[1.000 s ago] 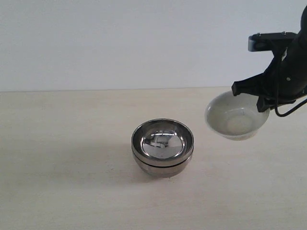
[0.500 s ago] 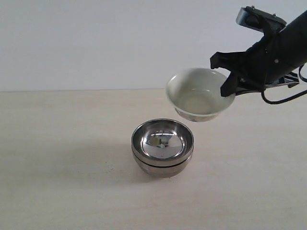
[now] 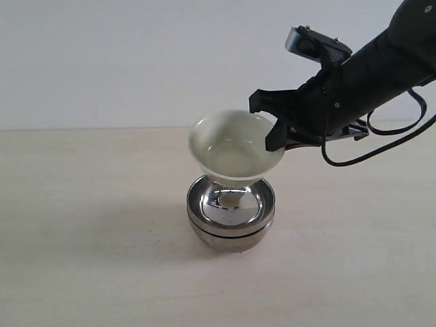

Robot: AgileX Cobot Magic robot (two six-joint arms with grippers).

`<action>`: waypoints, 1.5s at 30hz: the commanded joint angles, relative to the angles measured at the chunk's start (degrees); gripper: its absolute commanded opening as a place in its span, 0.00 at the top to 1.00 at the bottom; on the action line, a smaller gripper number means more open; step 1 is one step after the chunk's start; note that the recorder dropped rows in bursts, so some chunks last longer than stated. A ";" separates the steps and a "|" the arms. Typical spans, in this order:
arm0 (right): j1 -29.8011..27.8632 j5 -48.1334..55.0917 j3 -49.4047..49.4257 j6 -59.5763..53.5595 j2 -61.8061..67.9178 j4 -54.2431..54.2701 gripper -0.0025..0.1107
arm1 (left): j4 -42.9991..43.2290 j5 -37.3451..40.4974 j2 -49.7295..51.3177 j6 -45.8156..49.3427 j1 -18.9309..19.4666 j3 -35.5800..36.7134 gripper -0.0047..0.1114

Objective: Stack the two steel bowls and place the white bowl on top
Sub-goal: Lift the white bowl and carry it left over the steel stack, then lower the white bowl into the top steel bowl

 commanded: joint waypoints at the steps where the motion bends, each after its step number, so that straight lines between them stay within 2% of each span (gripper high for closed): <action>1: 0.04 -1.05 -0.08 -0.64 1.80 0.88 0.98 | -0.39 -0.38 -0.22 -0.56 0.14 0.20 0.93; 39: 1.81 -5.41 0.14 -3.75 10.64 2.34 0.98 | -0.39 -0.38 -0.22 -0.56 0.14 0.20 0.93; 40: 1.81 -5.54 0.14 -3.63 10.64 2.34 0.96 | -0.39 -0.38 -0.22 -0.56 0.14 0.20 0.93; 41: 1.81 -5.43 0.14 -3.63 10.64 2.61 0.88 | -0.39 -0.38 -0.22 -0.56 0.14 0.20 0.93; 44: 1.81 -5.31 0.14 -3.63 10.64 2.74 0.53 | -0.39 -0.38 -0.22 -0.56 0.14 0.20 0.93; 45: 1.81 -5.31 0.14 -4.05 10.64 2.74 0.48 | -0.39 -0.38 -0.22 -0.56 0.14 0.20 0.93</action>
